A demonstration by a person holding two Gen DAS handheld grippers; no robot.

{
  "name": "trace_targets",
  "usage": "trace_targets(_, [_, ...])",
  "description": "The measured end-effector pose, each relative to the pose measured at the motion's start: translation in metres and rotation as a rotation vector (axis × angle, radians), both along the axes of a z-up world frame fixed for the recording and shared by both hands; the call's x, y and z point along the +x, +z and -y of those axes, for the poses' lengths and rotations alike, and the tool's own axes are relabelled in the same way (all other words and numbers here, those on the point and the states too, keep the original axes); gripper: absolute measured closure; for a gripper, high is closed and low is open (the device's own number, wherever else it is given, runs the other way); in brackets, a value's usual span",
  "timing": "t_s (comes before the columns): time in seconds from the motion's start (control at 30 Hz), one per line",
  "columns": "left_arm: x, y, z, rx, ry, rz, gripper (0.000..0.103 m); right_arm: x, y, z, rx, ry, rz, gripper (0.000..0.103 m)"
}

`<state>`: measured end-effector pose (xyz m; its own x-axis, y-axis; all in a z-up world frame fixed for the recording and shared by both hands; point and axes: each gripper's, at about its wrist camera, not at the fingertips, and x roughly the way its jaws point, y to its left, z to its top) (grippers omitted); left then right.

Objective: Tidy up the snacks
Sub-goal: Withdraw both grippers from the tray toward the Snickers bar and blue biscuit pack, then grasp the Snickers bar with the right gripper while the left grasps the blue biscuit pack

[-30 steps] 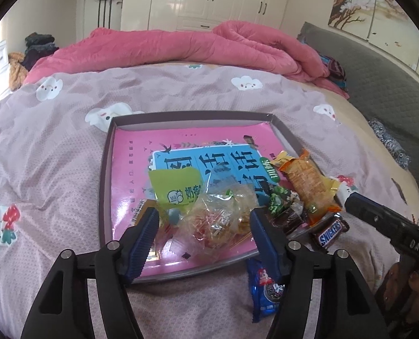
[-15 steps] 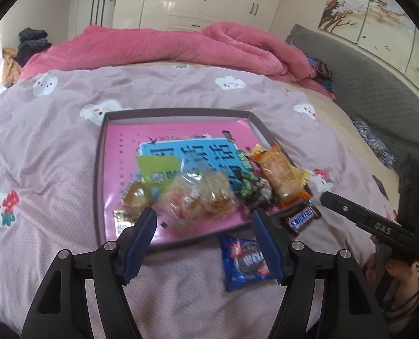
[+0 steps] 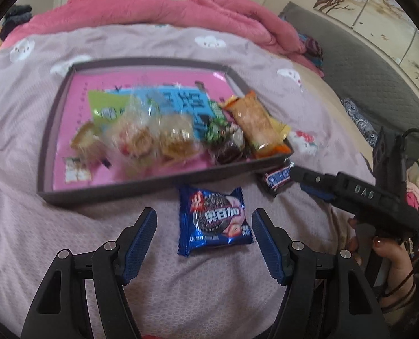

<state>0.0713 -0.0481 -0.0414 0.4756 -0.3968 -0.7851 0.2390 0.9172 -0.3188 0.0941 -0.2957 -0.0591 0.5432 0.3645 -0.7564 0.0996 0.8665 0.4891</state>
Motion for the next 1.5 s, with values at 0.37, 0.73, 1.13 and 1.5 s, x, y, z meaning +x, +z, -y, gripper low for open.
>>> trace_targets(0.37, [0.005,-0.021,0.017,0.027,-0.032,-0.048,0.031,0.013,-0.01,-0.008,0.022,0.028,-0.007,0.037])
trace_targets(0.73, [0.009,-0.028,0.032,0.071,-0.052,-0.047,0.031,0.024,-0.011,-0.035,-0.048,0.126,0.017,0.04])
trace_targets(1.13, [0.014,-0.034,0.034,0.077,-0.048,-0.052,0.031,0.017,-0.009,-0.044,0.011,0.203,0.036,0.073])
trace_targets(1.5, [0.011,-0.036,0.03,0.059,-0.049,-0.047,0.034,0.019,-0.003,-0.059,0.037,0.27,0.081,0.085])
